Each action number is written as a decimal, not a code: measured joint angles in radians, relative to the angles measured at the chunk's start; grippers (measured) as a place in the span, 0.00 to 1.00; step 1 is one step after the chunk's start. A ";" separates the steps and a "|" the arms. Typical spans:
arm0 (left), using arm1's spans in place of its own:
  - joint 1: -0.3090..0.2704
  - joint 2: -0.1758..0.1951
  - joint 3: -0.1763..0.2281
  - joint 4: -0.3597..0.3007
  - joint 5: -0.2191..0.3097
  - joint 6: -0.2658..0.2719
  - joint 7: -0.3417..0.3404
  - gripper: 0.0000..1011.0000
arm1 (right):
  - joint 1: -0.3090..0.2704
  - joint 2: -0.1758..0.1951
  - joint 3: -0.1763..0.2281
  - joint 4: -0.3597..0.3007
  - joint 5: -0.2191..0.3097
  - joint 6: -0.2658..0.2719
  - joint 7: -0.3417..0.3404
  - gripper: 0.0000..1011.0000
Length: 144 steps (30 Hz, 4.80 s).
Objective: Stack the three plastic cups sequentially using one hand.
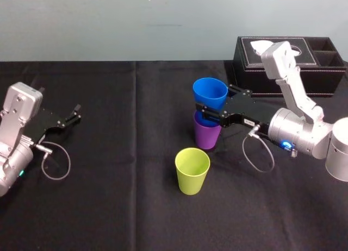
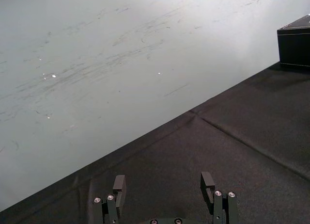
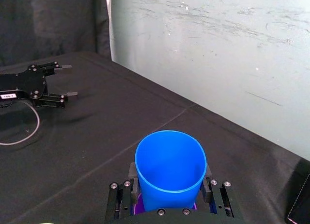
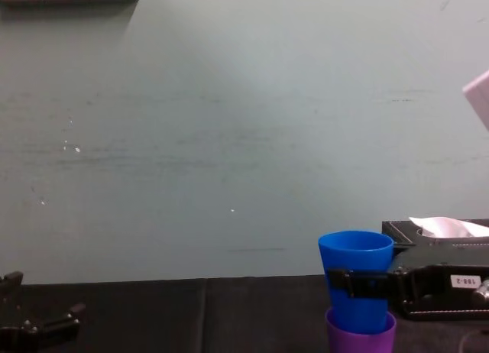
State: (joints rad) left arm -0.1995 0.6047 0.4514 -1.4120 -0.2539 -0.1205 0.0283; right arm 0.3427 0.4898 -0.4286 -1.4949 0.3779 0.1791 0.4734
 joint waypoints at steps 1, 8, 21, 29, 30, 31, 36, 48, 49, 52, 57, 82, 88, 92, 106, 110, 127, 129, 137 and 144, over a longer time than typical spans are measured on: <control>0.000 0.000 0.000 0.000 0.000 0.000 0.000 1.00 | 0.000 -0.002 -0.001 0.009 0.002 -0.011 0.006 0.72; 0.000 0.000 0.000 0.000 0.000 0.000 0.000 1.00 | -0.005 -0.006 -0.001 0.022 0.009 -0.034 0.013 0.72; 0.000 0.000 0.000 0.000 0.000 0.000 0.000 1.00 | -0.031 -0.004 0.005 0.031 0.021 -0.059 0.015 0.72; 0.000 0.000 0.000 0.000 0.000 0.000 0.000 1.00 | -0.029 -0.004 0.005 0.031 0.021 -0.058 0.016 0.72; 0.000 0.000 0.000 0.000 0.000 0.000 0.000 1.00 | -0.029 -0.004 0.005 0.031 0.021 -0.057 0.016 0.72; 0.000 0.000 0.000 0.000 0.000 0.000 0.000 1.00 | -0.029 -0.004 0.005 0.031 0.021 -0.057 0.016 0.72; 0.000 0.000 0.000 0.000 0.000 0.000 0.000 1.00 | -0.029 -0.004 0.005 0.031 0.020 -0.056 0.016 0.73; 0.000 0.000 0.000 0.000 0.000 0.000 0.000 1.00 | -0.028 -0.004 0.004 0.030 0.019 -0.055 0.015 0.99; 0.000 0.000 0.000 0.000 0.000 0.000 0.000 1.00 | -0.028 -0.004 0.004 0.030 0.019 -0.055 0.015 0.99; 0.000 0.000 0.000 0.000 0.000 0.000 0.000 1.00 | -0.028 -0.004 0.004 0.030 0.019 -0.055 0.015 0.99; 0.000 0.000 0.000 0.000 0.000 0.000 0.000 1.00 | -0.028 -0.004 0.004 0.030 0.019 -0.055 0.015 0.99; 0.000 0.000 0.000 0.000 0.000 0.000 0.000 1.00 | -0.276 0.171 0.115 -0.211 0.166 -0.124 0.074 0.99; 0.000 0.000 0.000 0.000 0.000 0.000 0.000 1.00 | -0.341 0.226 0.111 -0.226 0.171 -0.151 0.108 0.99; 0.000 0.000 0.000 0.000 0.000 0.000 0.000 1.00 | -0.360 0.245 0.096 -0.222 0.164 -0.163 0.126 0.99; 0.000 0.000 0.000 0.000 0.000 0.000 0.000 1.00 | -0.346 0.255 0.031 -0.187 0.123 -0.171 0.164 0.99; 0.000 0.000 0.000 0.000 0.000 0.000 0.000 1.00 | -0.328 0.245 0.014 -0.180 0.115 -0.165 0.166 0.99; 0.000 0.000 0.000 0.000 0.000 0.000 0.000 1.00 | -0.251 0.197 -0.034 -0.134 0.104 -0.136 0.168 0.99; 0.000 0.000 0.000 0.000 0.000 0.000 0.000 1.00 | -0.243 0.192 -0.039 -0.128 0.102 -0.132 0.169 0.99; 0.000 0.000 0.000 0.000 0.000 0.000 0.000 1.00 | -0.198 0.169 -0.071 -0.096 0.081 -0.117 0.171 0.99; 0.000 0.000 0.000 0.000 0.000 0.000 0.000 1.00 | -0.159 0.143 -0.098 -0.070 0.059 -0.105 0.169 0.99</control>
State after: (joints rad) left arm -0.1995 0.6047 0.4514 -1.4120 -0.2539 -0.1205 0.0283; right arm 0.1834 0.6328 -0.5268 -1.5650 0.4373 0.0737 0.6426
